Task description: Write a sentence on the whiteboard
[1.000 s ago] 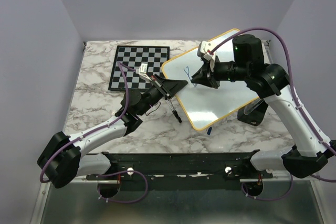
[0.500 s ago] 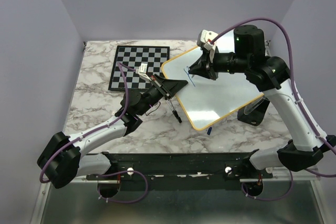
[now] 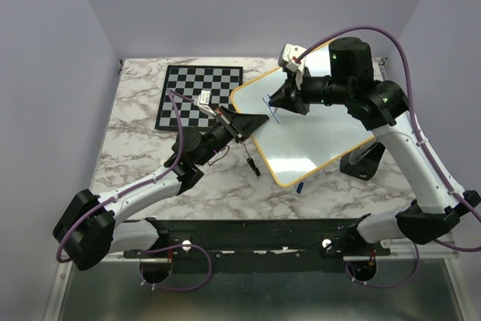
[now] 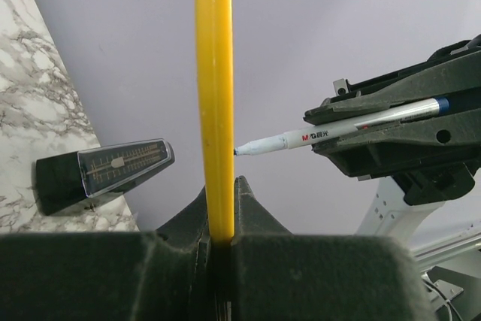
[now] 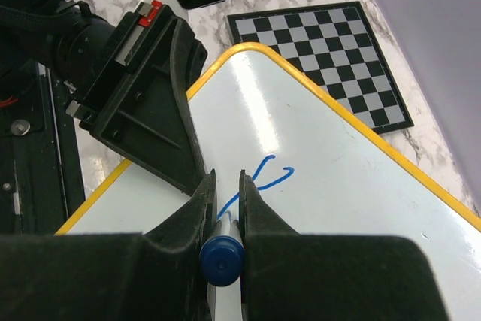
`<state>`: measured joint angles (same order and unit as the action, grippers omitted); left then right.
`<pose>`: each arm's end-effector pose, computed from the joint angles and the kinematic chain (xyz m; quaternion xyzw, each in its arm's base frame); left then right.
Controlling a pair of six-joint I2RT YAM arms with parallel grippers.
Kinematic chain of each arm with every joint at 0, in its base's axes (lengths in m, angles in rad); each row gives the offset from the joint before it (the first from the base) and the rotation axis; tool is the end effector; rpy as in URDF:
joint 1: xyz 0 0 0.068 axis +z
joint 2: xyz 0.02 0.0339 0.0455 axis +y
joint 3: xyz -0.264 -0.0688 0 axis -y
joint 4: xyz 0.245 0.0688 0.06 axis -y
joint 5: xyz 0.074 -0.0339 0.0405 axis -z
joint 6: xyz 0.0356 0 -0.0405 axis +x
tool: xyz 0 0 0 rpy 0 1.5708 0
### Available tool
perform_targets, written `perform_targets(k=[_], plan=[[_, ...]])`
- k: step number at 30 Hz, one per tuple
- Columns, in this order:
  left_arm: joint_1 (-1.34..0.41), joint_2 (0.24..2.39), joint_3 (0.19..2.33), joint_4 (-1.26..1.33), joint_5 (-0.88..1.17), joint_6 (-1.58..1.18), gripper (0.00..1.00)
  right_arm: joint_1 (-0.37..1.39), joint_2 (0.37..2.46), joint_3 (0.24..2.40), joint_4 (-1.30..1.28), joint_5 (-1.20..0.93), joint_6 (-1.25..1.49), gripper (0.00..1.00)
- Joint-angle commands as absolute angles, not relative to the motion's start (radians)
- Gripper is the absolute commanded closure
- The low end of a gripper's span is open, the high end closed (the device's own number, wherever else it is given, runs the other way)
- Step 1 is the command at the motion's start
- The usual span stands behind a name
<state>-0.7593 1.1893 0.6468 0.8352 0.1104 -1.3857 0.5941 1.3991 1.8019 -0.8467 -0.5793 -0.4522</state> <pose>0.1911 -0.1868 0.3150 -0.1414 0.5802 -0.7197 0.3541 0.2132 0.1676 0.4803 -0.5369 0.6256 0.2771 0.4934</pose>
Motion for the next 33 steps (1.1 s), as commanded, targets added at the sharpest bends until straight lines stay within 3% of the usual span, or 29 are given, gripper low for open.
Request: perform_targets(k=[1, 13, 33], plan=[[-0.759, 1.135, 0.678, 1.098, 0.121, -1.453, 1.00, 0.588, 1.416, 1.812, -0.811, -0.525, -0.437, 1.00], [-0.758, 1.135, 0.676, 1.101, 0.118, -1.454, 1.00, 0.569, 1.394, 1.795, -0.787, -0.452, -0.428, 0.99], [-0.755, 1.149, 0.689, 1.100, 0.123, -1.454, 1.00, 0.569, 1.367, 1.741, -0.882, -0.629, -0.473, 0.99]])
